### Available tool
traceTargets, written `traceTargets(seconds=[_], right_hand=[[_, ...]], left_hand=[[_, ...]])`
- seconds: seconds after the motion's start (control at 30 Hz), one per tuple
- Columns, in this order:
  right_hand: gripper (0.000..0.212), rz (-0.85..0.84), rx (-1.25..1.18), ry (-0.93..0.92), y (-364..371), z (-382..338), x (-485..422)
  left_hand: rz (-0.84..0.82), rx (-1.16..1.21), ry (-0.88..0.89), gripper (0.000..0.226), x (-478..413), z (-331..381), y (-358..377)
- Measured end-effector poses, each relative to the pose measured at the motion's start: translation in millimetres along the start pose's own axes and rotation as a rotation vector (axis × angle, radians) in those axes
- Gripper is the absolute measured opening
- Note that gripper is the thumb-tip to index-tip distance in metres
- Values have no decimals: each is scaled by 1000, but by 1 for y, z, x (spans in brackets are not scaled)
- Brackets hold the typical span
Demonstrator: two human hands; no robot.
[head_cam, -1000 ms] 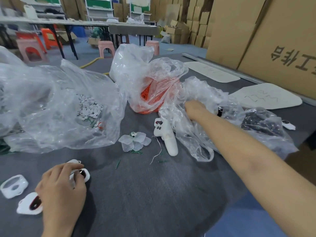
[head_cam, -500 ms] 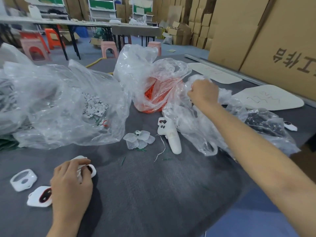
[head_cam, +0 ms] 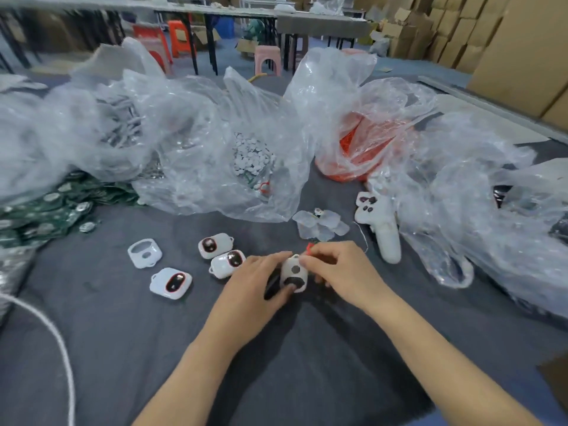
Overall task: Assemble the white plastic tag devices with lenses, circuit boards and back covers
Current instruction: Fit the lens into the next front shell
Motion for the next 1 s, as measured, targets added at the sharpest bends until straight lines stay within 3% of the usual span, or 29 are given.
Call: traceTargets(seconds=[0.13,0.27,0.43,0.6,0.73,1.0], right_hand=[[17,11,329,-79,-17,6,5],[5,-15,386,-107,-23,7,13],[19,-16,464,-130,-24,9,19],[26,-49,486,-126,-24,14,20],[51,-89,455,-152,-28,16,20],[25,-149,498,-204,-30,15,19]], left_hand=[[-42,-53,69,40,-2,1,1],[-32,-1,63,33,-2,-1,1],[-24,31,46,27,0,2,0],[-58,40,33,47,0,2,-1],[-58,65,-13,57,0,0,-1],[-96,-118,-15,65,1,-2,5]])
Point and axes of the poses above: each hand's wrist, its own x-axis away from the middle knuckle, its own y-axis out of the palm, z = x × y, the point moved 3 cm from there along -x, towards the middle knuckle, and after that the axes turned 4 degrees about x, right-handed, at the moved point
